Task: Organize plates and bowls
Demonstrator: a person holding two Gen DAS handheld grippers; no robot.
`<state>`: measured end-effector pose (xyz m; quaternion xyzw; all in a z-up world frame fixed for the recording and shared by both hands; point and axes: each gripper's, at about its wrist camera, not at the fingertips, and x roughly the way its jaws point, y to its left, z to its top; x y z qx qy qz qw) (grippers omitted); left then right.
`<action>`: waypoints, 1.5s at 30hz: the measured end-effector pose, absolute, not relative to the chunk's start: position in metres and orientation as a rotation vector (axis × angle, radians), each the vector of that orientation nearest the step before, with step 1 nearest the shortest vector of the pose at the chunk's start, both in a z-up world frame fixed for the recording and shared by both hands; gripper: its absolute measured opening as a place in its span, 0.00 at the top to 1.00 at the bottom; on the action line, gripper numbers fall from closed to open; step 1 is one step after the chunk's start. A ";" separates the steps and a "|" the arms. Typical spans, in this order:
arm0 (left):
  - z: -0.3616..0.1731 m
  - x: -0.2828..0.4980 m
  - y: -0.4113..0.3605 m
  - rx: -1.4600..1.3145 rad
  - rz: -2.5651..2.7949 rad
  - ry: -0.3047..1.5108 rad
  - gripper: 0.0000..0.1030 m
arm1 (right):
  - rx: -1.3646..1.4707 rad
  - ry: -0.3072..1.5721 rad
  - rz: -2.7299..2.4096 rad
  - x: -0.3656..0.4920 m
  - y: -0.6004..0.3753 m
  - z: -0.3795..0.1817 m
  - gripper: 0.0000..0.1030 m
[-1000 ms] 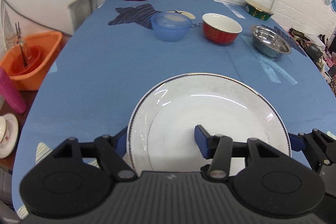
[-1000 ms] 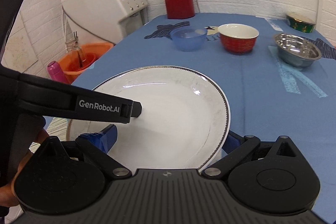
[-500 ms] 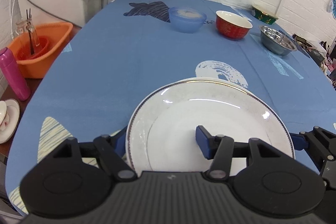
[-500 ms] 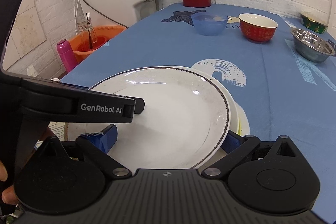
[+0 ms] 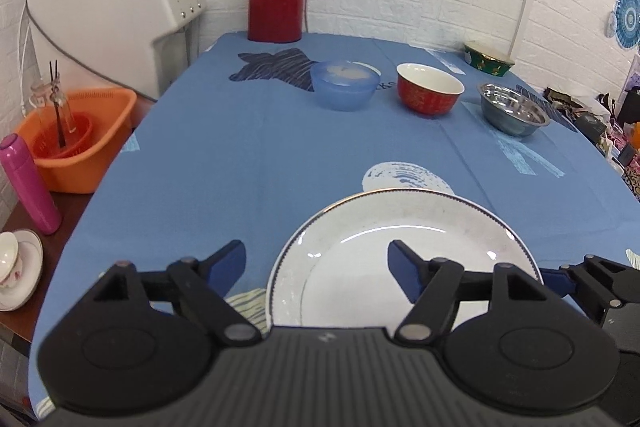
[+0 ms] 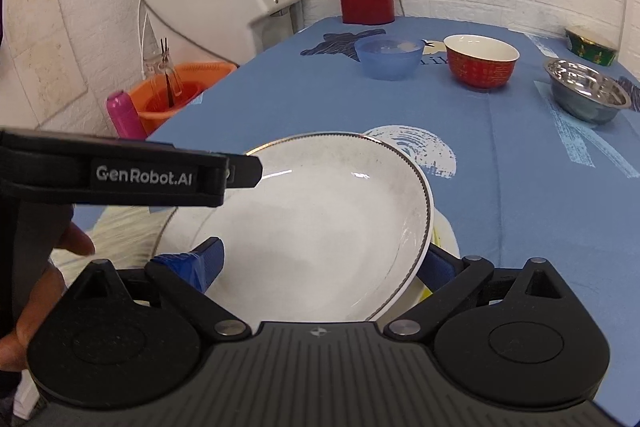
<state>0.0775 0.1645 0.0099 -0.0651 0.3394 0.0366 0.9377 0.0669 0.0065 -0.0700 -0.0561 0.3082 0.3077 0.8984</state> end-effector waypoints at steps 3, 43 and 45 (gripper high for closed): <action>0.008 0.079 0.163 -0.138 0.072 0.703 0.31 | -0.091 0.632 0.641 0.067 0.002 -0.069 0.16; 0.018 0.089 0.124 -0.137 -0.009 0.719 0.30 | 0.106 0.641 0.456 0.083 -0.114 -0.064 0.16; 0.018 0.098 0.114 -0.128 -0.022 0.732 0.30 | 0.112 0.642 0.427 0.092 -0.127 -0.065 0.16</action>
